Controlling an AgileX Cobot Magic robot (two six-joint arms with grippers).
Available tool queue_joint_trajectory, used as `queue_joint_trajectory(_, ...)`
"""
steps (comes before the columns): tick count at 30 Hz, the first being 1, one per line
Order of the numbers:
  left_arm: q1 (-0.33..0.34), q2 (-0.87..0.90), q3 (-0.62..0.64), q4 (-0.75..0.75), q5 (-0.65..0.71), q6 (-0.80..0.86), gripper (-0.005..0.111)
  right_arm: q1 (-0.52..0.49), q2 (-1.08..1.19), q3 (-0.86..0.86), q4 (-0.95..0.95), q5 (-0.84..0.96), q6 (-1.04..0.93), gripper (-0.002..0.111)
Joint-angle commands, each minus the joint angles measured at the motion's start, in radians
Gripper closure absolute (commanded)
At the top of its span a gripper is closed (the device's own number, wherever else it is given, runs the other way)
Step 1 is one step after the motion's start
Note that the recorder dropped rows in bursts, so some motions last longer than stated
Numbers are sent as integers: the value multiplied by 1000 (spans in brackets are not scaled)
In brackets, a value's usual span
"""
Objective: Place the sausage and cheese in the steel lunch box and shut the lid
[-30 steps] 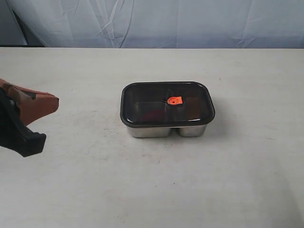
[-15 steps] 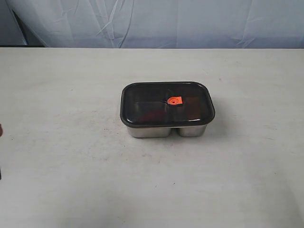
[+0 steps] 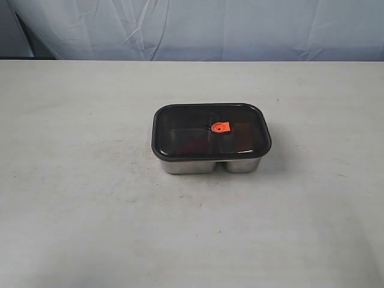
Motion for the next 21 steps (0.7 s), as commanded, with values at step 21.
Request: queue_joint_trajectory(21, 100, -117, 5, -33, -35, 47, 107, -5, -7, 5, 0, -13, -5, 109)
